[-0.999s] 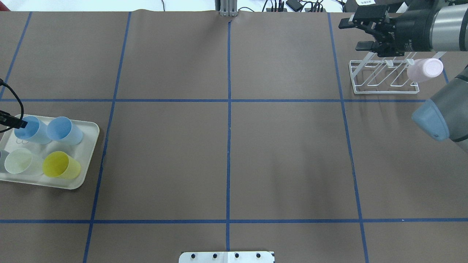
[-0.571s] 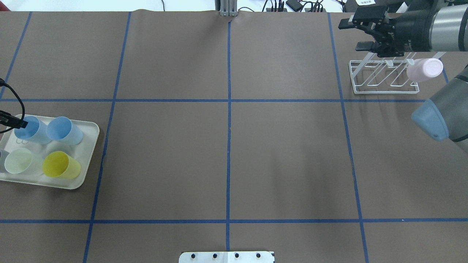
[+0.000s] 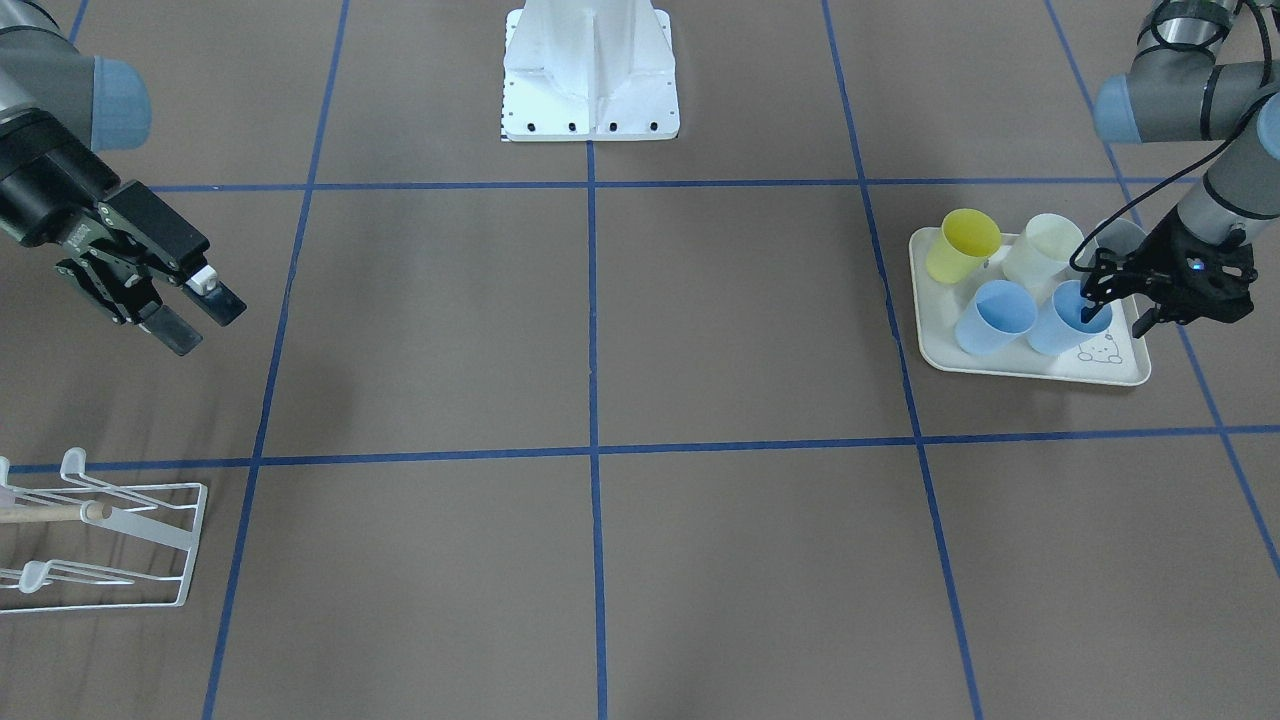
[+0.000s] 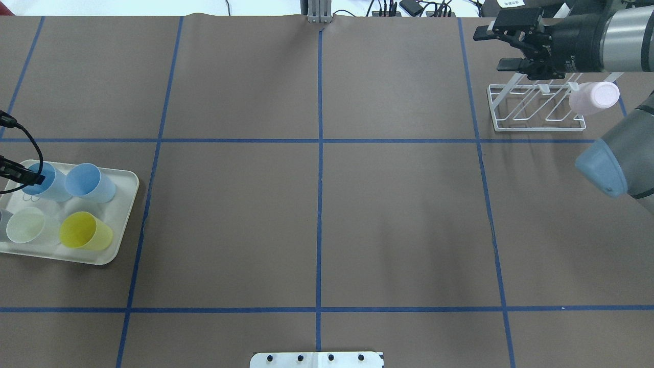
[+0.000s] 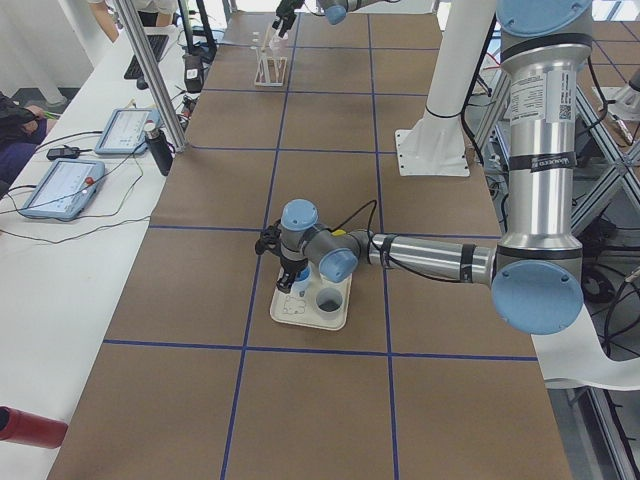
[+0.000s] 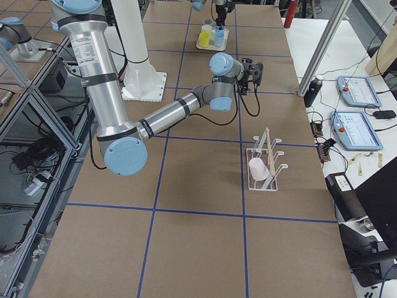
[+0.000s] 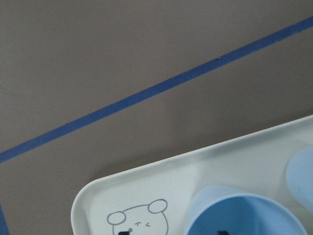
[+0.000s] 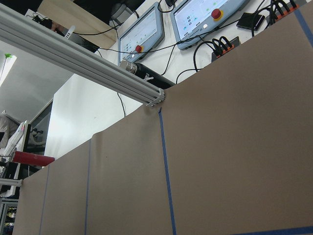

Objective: Transfer IKEA cup to right arm and place on rack

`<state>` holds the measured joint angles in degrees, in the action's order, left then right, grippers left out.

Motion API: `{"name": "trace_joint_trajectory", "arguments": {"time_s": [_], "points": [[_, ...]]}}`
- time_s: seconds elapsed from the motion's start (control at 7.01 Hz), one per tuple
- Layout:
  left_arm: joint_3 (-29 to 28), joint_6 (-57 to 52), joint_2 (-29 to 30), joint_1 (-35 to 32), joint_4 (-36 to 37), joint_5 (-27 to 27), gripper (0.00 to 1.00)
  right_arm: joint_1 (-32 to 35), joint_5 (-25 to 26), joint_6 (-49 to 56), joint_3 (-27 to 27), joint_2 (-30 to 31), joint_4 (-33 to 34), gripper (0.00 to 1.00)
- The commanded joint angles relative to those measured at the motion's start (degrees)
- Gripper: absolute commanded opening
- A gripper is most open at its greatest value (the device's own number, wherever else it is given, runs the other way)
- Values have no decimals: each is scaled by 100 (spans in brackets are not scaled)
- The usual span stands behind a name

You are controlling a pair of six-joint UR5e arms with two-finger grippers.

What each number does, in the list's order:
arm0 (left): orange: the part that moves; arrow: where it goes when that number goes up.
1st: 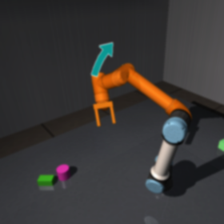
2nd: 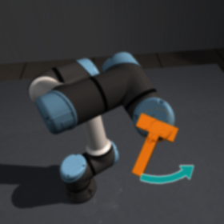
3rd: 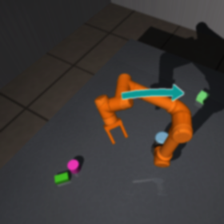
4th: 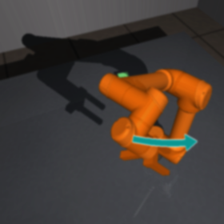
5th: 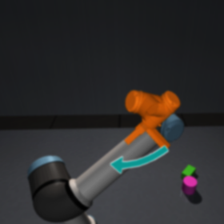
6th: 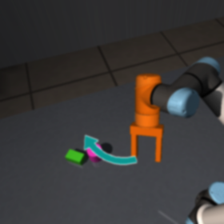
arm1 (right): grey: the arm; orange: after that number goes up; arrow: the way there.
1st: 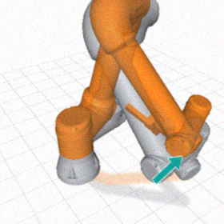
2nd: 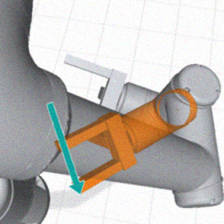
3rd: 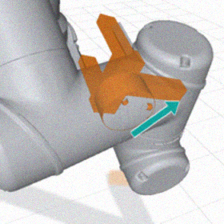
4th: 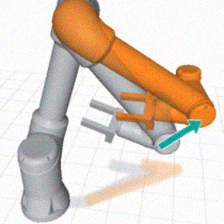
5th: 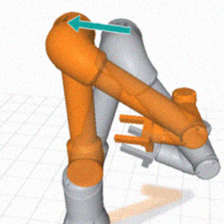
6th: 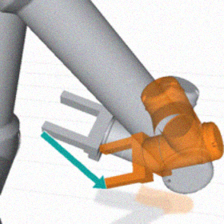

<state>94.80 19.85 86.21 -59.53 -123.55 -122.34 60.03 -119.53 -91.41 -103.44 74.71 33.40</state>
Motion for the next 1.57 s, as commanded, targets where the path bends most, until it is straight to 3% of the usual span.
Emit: {"name": "trace_joint_trajectory", "arguments": {"time_s": [0.0, 0.43, 0.86, 1.43], "points": [[-23, -8, -8, 29, 7, 9, 3, 0, 0, 0, -1, 0, 0, 100], [178, -8, -191, -355, 42, 17, 0, 0, 0, -9, 0, -44, 0, 100], [205, 79, 140, -1805, 218, 79, 0, -52, 9, 9, 17, -175, 0, 100], [678, 2921, 1159, -1774, 60, 440, 0, -157, 26, -254, 61, -412, 9, 100]]}}
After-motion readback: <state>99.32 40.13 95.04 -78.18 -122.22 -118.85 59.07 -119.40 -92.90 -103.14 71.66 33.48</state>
